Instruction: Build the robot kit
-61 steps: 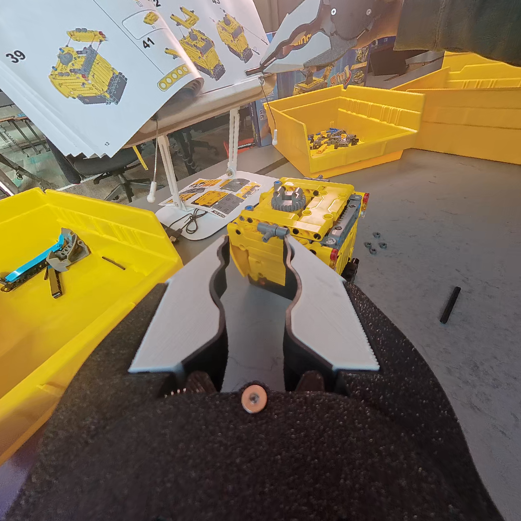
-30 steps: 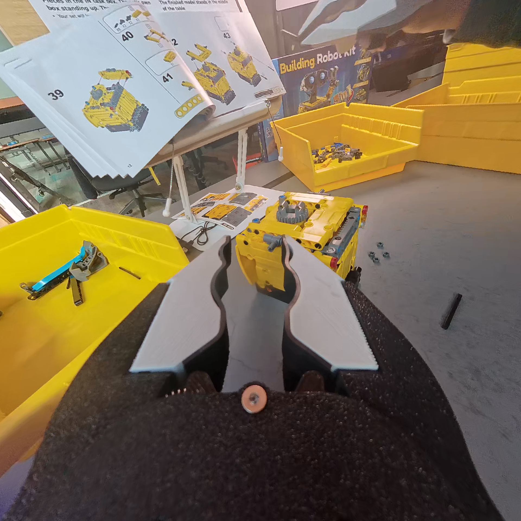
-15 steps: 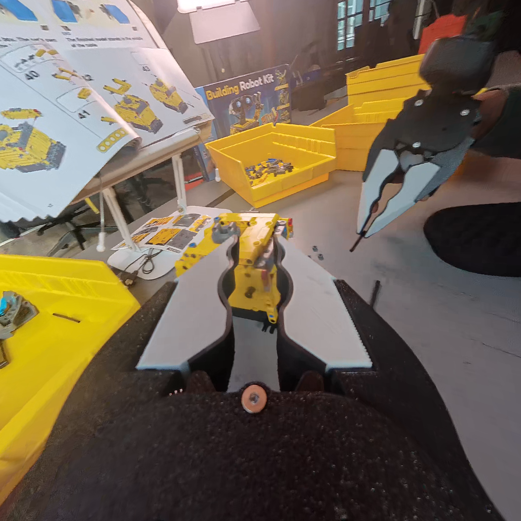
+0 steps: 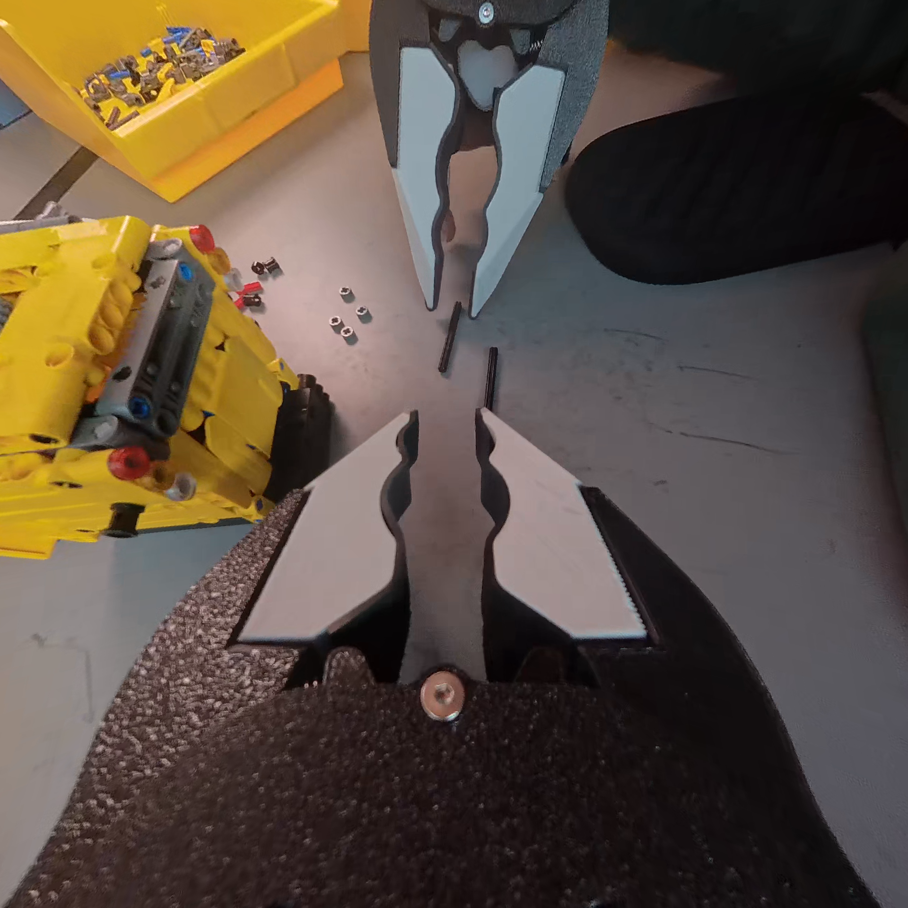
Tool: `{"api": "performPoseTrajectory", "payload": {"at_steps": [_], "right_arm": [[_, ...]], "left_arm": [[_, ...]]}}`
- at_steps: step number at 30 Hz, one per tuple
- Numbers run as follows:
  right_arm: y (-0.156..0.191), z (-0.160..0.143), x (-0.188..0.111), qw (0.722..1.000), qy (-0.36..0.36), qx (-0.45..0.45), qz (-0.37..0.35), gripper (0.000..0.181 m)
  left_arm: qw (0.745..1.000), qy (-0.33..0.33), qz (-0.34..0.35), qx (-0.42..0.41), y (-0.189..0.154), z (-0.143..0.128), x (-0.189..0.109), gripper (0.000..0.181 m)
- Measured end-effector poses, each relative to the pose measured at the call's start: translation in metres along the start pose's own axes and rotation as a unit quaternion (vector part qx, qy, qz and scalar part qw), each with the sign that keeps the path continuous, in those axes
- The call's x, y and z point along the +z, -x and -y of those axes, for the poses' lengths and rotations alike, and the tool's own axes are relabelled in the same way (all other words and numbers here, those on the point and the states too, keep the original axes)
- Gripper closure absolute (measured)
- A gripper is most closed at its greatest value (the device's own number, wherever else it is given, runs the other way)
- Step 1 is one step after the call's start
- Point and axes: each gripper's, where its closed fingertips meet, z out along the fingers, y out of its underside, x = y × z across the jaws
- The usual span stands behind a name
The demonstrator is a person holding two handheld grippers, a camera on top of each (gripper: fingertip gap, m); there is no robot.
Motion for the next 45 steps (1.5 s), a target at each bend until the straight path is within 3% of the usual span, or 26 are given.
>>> {"api": "performPoseTrajectory", "payload": {"at_steps": [5, 9, 14, 20, 25, 29, 45], "right_arm": [[-0.020, 0.007, -0.017, 0.996, -0.072, 0.053, -0.018, 0.164], [-0.035, -0.002, -0.014, 0.995, -0.059, 0.063, -0.041, 0.164], [-0.054, -0.003, 0.002, 0.994, -0.049, 0.088, -0.050, 0.166], [-0.056, -0.004, 0.009, 0.998, -0.004, 0.064, -0.016, 0.167], [-0.053, -0.004, 0.011, 0.996, 0.014, 0.077, 0.039, 0.172], [-0.053, -0.004, 0.011, 0.995, 0.011, 0.081, 0.051, 0.172], [-0.047, -0.006, 0.009, 0.995, 0.007, 0.085, 0.057, 0.174]], "left_arm": [[1.000, 0.012, 0.022, -0.015, 0.010, -0.002, 0.005, 0.160], [1.000, 0.015, 0.009, -0.023, 0.006, 0.008, 0.022, 0.160], [0.997, 0.074, -0.026, -0.028, -0.003, 0.006, 0.055, 0.158], [0.994, 0.098, -0.041, -0.020, -0.004, 0.007, 0.070, 0.158], [0.993, 0.105, -0.050, -0.033, -0.005, 0.005, 0.070, 0.161], [0.992, 0.110, -0.053, -0.037, -0.004, 0.001, 0.064, 0.177], [0.986, 0.132, -0.082, -0.064, -0.005, -0.024, 0.022, 0.178]]}}
